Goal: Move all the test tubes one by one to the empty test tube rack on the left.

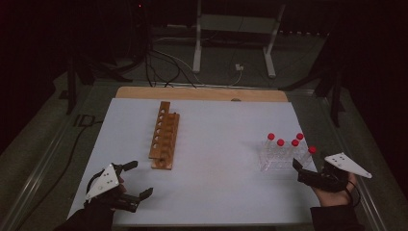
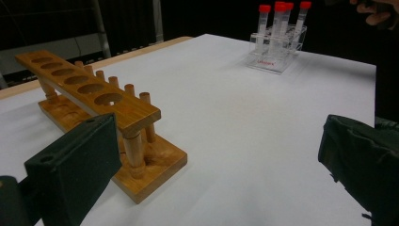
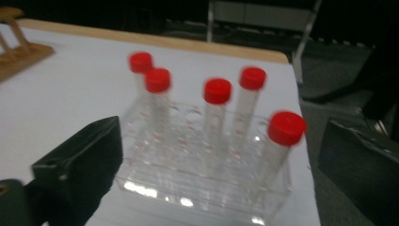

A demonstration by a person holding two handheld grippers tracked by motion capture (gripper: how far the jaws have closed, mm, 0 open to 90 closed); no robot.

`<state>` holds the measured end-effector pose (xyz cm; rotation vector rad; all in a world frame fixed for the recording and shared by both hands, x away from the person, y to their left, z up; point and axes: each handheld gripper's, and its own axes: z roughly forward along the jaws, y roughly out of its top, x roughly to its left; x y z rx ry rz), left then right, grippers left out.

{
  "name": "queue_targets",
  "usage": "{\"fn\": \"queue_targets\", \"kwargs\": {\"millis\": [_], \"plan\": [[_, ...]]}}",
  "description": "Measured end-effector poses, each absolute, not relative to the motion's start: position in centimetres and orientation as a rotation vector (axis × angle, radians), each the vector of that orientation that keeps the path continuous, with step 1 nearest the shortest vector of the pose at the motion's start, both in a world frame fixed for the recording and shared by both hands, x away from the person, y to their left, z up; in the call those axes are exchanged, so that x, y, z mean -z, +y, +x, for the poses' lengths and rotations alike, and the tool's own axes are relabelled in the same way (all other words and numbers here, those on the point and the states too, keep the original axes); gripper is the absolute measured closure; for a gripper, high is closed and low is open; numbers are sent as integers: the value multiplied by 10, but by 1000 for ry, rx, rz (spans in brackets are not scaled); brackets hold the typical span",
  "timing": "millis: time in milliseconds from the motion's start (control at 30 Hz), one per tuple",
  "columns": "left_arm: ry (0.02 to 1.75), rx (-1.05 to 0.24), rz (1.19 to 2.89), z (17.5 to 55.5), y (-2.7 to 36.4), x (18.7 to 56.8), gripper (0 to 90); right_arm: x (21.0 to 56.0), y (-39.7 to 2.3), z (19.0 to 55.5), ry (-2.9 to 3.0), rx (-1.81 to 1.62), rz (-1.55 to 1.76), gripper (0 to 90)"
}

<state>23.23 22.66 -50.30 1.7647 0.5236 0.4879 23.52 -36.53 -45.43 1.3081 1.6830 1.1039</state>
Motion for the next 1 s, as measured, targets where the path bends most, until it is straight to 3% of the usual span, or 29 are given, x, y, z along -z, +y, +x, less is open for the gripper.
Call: {"fn": "queue_targets", "kwargs": {"millis": [433, 633, 800, 1000], "plan": [[522, -487, 1769, 232, 226, 503, 4, 468, -378, 251, 1679, -934, 1496, 156], [522, -487, 1768, 233, 226, 504, 4, 471, -380, 258, 1688, -900, 1542, 295], [522, -485, 1763, 232, 227, 503, 4, 473, -380, 263, 1694, -893, 1567, 477], [523, -484, 1767, 233, 226, 504, 4, 474, -382, 267, 1685, -895, 1582, 573]]}}
